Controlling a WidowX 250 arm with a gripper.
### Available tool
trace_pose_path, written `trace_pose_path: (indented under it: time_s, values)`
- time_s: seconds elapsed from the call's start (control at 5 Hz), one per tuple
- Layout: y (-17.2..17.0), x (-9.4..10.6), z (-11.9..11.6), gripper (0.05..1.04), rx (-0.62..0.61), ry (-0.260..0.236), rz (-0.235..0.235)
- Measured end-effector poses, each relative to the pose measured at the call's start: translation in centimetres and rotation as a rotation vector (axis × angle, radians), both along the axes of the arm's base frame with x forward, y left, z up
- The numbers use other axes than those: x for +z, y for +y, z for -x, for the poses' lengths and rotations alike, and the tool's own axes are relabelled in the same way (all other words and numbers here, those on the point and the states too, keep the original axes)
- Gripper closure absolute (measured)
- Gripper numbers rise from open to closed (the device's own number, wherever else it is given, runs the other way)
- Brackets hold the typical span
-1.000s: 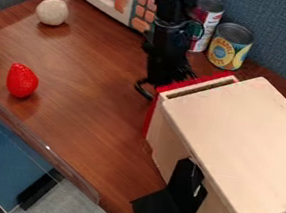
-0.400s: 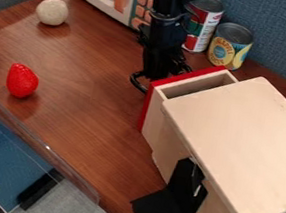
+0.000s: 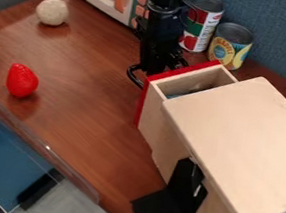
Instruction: Pushed open the drawer
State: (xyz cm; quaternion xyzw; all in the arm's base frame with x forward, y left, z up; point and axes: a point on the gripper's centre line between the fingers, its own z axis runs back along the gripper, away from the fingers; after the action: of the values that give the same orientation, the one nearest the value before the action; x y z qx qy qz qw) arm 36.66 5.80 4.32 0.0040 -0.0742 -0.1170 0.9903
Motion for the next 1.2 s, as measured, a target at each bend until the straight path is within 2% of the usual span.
trace_pose_path:
  time_s: [0.2, 0.8, 1.2]
  values:
    - [1.3, 0.7, -0.4, 0.954, 0.025, -0.014, -0.009]
    - [3.4, 0.7, -0.7, 0.955, 0.057, -0.012, -0.012]
    - [3.4, 1.0, -1.2, 0.955, -0.018, -0.006, -0.008]
